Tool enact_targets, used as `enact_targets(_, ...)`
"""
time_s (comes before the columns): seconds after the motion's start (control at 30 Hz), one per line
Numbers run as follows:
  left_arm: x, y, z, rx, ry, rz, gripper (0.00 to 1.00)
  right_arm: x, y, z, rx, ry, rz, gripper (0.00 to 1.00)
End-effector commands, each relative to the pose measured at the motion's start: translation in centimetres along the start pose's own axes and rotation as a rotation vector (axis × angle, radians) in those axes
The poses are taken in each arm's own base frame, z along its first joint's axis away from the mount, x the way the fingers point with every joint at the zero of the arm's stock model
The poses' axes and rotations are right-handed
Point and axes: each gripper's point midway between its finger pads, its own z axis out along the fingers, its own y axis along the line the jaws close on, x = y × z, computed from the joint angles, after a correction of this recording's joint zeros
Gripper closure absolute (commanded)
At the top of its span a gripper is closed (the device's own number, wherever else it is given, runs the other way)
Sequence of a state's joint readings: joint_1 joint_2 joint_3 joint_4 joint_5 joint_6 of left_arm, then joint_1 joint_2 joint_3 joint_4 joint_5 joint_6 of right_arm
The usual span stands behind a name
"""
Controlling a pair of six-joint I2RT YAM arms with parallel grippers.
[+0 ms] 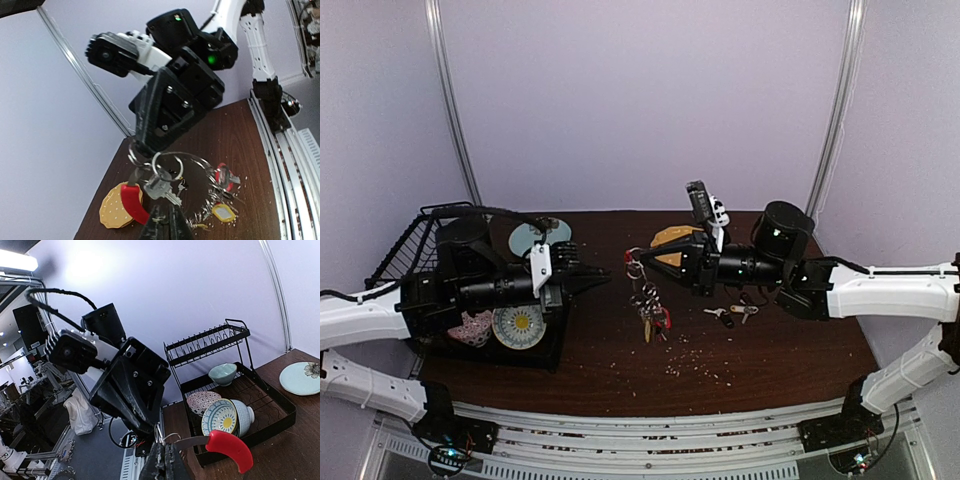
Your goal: Put the keys on the keyring
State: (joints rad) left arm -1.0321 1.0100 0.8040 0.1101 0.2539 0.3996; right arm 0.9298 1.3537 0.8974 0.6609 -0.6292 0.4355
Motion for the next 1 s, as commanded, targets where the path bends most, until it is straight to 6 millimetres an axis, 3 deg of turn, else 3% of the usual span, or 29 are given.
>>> enact_targets(0.0,-4.1,1.7,0.2,0.018,-0.118,-0.139,0.96,-2.2,1.2,-0.7,-0.017,-0.066,-0.079,1.00)
enact_targets(0.07,-4.9,1.0,0.2,0.071,-0.160,-0.217,0.92,-2.3,1.3,-0.7,-0.021,-0.075,-0.087,1.00)
enact_targets(0.23,-4.8,2.5,0.4,0.001,-0.150,-0.307,0.87,-1.8,1.6,-0.5,-0.029,-0.054,-0.099,1.00)
enact_targets(0.4,-4.8,3.1,1.3,0.001,-0.115,-0.382,0.70,-1.8,1.9,-0.7,-0.029,-0.050,-0.118,1.00)
enact_targets(0.57,-5.5,4.1,2.2,-0.005,-0.099,-0.425,0.84,-1.5,1.9,-0.6,-0.024,-0.043,-0.126,1.00)
enact_targets(0.67,-5.1,3.5,2.6,0.034,-0.081,-0.441,0.84,-1.5,2.0,-0.7,-0.022,-0.042,-0.130,1.00)
enact_targets(0.77,-4.4,3.0,2.7,0.045,-0.072,-0.461,0.75,-1.4,1.9,-0.7,-0.015,-0.039,-0.133,1.00)
enact_targets(0.97,-4.0,2.6,3.4,0.071,-0.046,-0.479,0.82,-1.2,1.7,-0.7,-0.006,-0.026,-0.142,1.00)
